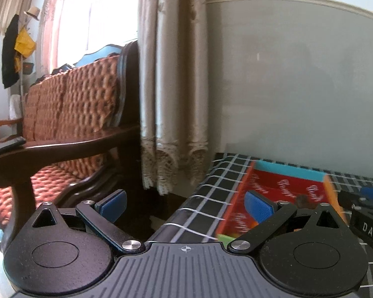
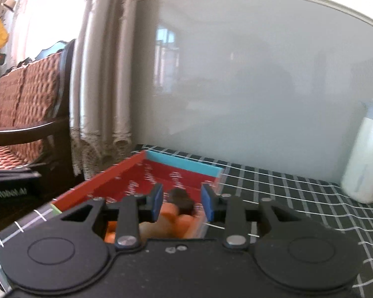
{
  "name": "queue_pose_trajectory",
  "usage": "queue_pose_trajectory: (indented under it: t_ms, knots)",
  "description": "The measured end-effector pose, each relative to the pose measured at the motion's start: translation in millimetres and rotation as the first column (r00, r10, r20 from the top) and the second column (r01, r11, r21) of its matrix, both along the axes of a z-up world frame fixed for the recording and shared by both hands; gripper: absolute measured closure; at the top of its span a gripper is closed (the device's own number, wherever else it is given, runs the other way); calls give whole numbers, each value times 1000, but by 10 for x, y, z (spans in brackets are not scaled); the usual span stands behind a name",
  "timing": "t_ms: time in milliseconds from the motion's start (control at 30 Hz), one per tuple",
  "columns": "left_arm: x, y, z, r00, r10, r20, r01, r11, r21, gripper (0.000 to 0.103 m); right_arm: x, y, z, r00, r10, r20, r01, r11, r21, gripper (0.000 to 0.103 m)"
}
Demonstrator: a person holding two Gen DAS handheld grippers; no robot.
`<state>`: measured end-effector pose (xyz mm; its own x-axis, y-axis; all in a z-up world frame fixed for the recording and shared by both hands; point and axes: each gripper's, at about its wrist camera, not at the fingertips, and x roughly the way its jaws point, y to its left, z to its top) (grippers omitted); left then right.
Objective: Organize fruits
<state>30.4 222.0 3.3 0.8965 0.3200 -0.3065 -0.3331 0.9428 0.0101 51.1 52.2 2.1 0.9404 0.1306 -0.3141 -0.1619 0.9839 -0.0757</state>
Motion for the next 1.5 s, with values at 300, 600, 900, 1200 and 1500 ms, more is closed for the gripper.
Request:
queue_pose_trajectory:
  t_ms: [300, 600, 900, 1200, 1500]
  knots:
    - [-213, -602, 116, 992, -129, 9, 129, 991, -21, 0, -360, -649, 55, 992, -118, 33, 117, 993, 29, 70]
    - [-724, -1273, -142, 978, -196, -74, 202, 976, 84, 0, -914, -1270, -113, 982, -187, 6, 186, 980, 69, 32]
    - [-637, -1507, -4, 977, -211, 4, 209, 970, 127, 0, -972, -1511, -197, 971, -239, 18, 237, 968, 80, 4]
    - [-617, -1413, -45, 978, -205, 24, 203, 975, 92, 0, -973, -1396, -218, 964, -258, 67, 253, 964, 82, 0]
    - [-637, -1335, -37, 979, -198, 41, 194, 977, 87, 0, -964, -1357, -217, 964, -255, 74, 250, 966, 69, 0]
